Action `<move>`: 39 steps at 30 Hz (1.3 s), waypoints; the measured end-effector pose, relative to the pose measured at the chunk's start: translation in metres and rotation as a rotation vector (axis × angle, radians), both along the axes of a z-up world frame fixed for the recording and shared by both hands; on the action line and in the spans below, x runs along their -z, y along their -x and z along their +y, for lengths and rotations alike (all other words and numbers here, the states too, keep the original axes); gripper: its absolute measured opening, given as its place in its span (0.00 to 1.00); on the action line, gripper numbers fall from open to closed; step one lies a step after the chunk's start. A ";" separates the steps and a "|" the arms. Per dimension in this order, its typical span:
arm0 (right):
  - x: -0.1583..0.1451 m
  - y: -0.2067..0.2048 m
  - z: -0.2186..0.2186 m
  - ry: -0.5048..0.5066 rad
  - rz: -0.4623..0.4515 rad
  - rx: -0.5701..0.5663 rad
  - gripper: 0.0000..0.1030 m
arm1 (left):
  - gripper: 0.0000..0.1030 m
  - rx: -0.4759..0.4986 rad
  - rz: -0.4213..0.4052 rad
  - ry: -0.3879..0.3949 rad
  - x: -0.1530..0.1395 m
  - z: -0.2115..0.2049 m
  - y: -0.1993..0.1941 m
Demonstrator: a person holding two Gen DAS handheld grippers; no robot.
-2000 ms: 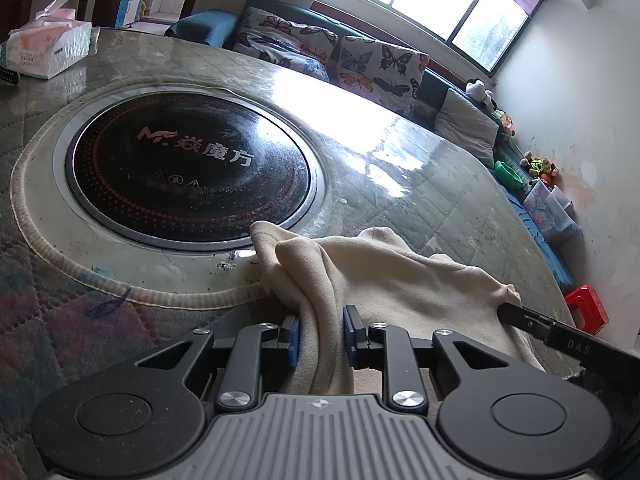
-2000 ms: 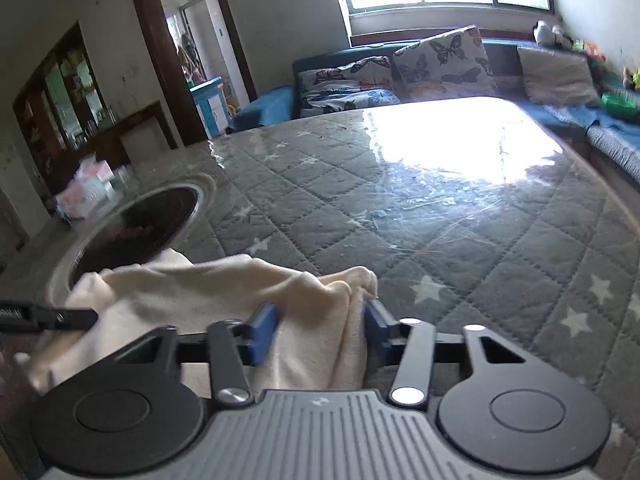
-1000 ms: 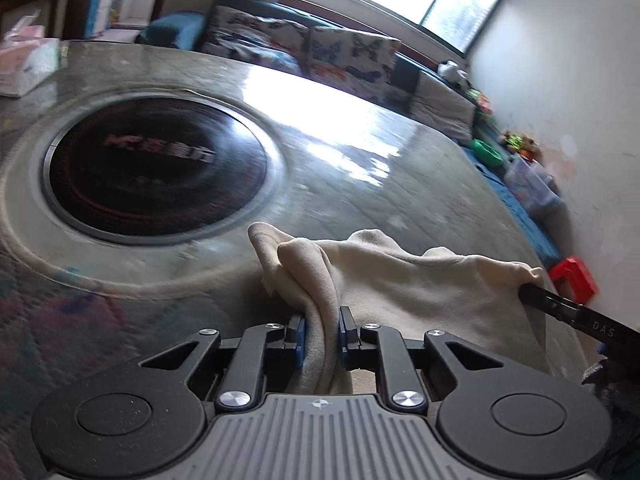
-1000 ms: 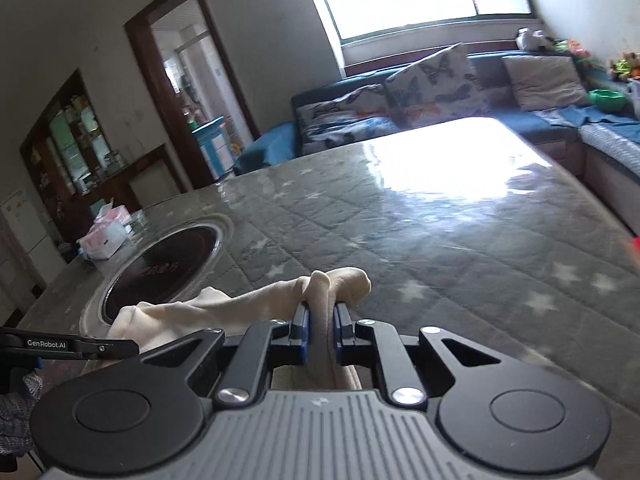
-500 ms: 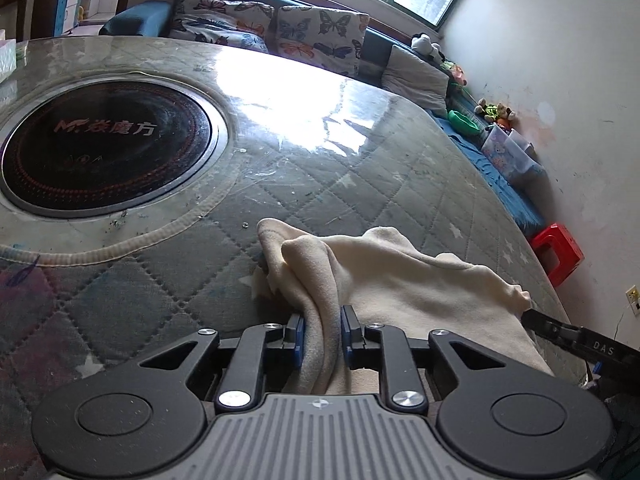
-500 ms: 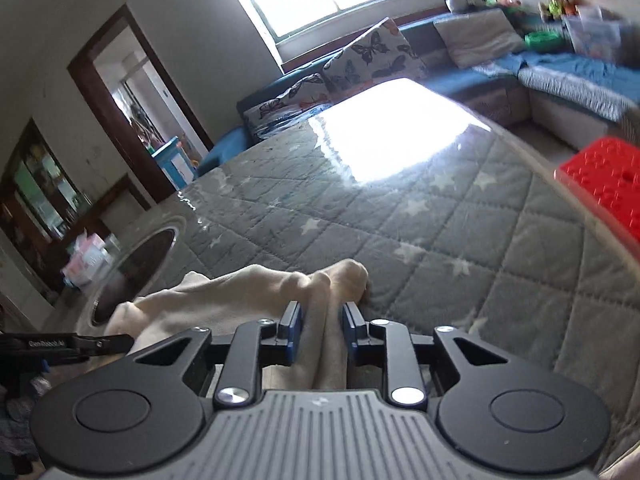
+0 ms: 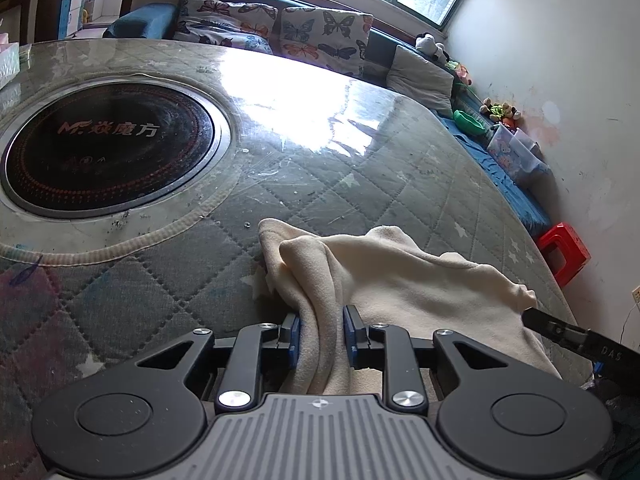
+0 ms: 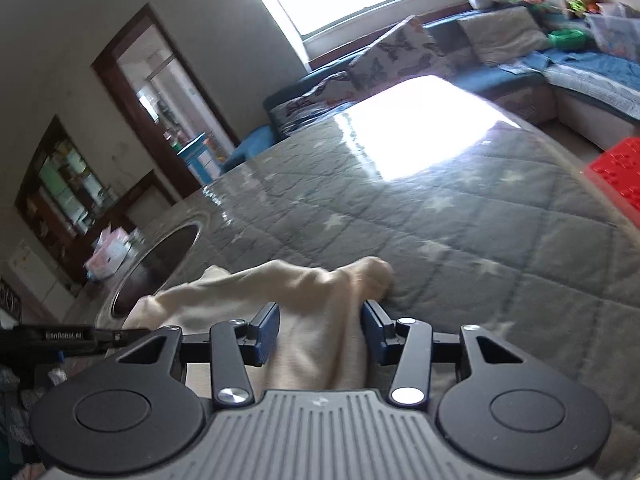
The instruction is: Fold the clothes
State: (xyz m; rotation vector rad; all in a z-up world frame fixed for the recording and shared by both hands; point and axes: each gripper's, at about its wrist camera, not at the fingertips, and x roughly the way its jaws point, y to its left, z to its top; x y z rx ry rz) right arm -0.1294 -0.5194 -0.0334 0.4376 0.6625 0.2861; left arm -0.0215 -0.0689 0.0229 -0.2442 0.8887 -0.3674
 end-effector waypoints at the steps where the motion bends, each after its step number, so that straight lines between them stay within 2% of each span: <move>1: 0.000 -0.001 0.006 0.001 -0.001 -0.016 0.44 | 0.25 -0.002 -0.001 -0.003 0.000 -0.001 0.000; 2: 0.000 -0.001 0.011 0.001 -0.002 -0.032 0.39 | 0.25 -0.003 -0.002 -0.007 0.000 -0.001 0.001; 3: 0.000 -0.002 0.014 -0.005 0.007 -0.040 0.27 | 0.25 -0.003 -0.004 -0.011 -0.001 -0.002 0.001; 4: -0.001 -0.001 0.014 -0.004 0.005 -0.037 0.22 | 0.22 -0.001 -0.007 -0.018 -0.002 -0.003 0.002; 7: -0.003 0.000 0.014 0.000 0.002 -0.028 0.16 | 0.20 0.006 -0.020 -0.042 -0.005 -0.007 0.004; 12: -0.010 0.005 0.015 0.008 -0.017 -0.014 0.14 | 0.17 0.030 -0.067 -0.094 -0.016 -0.019 0.007; 26: -0.054 0.019 0.008 0.087 -0.138 0.049 0.13 | 0.15 0.120 -0.147 -0.083 -0.040 -0.056 0.005; 39: -0.079 0.030 -0.016 0.130 -0.200 0.130 0.13 | 0.15 0.182 -0.195 -0.075 -0.053 -0.092 -0.003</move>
